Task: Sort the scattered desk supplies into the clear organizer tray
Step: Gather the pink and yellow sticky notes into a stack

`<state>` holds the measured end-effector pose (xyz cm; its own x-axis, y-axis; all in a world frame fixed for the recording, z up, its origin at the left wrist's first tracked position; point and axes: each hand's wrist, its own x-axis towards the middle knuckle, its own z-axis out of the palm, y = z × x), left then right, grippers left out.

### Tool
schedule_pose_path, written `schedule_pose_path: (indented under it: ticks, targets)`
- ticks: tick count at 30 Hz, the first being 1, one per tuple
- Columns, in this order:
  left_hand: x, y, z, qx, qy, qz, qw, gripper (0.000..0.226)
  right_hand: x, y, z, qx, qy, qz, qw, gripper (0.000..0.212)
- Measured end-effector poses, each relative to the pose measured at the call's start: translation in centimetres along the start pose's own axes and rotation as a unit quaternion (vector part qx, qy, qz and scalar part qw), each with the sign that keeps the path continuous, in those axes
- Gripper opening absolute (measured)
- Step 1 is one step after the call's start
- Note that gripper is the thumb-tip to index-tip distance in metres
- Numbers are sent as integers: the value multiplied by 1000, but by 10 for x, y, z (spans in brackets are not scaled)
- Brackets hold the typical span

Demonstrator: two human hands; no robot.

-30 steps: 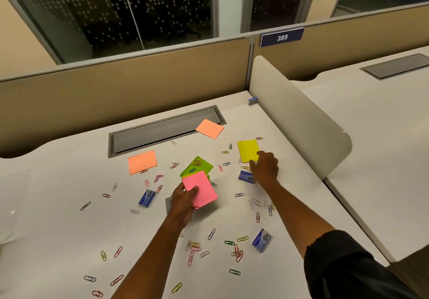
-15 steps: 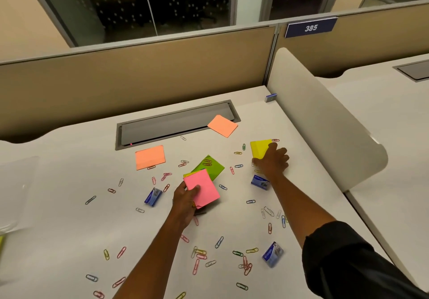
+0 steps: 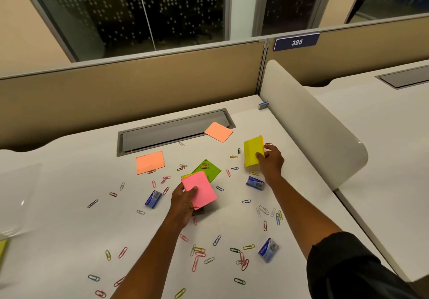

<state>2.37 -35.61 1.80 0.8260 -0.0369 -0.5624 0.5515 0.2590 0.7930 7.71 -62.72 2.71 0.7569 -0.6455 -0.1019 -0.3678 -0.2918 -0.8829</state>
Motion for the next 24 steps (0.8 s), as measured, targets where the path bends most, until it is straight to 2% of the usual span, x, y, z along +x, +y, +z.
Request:
schedule_pose_path:
  ticks: [3, 5, 9, 12, 14, 17, 21, 24]
  targets:
    - [-9, 3, -1, -2, 1, 9, 1000, 37, -12, -10, -5, 60, 4, 0, 998, 18]
    - [-15, 6, -3, -8, 4, 17, 1000, 37, -18, -17, -5, 119, -13, 17, 993, 20]
    - [-22, 12, -8, -37, 22, 27, 999, 34, -37, -31, 10, 267, -148, 78, 949, 33]
    - [-26, 17, -15, -65, 35, 29, 997, 32, -67, -43, 27, 328, -245, 87, 908, 16]
    - [-29, 20, -24, -81, 47, 30, 995, 32, -88, -47, 40, 322, -298, 85, 895, 11]
    - [-32, 23, -40, -104, 67, 31, 992, 35, -116, -48, 64, 265, -342, 52, 900, 17]
    - [-36, 31, -64, -131, 65, 36, 989, 38, -156, -49, 96, 214, -320, 14, 923, 14]
    - [-43, 41, -87, -129, 59, 52, 989, 34, -183, -56, 121, 188, -319, 7, 929, 21]
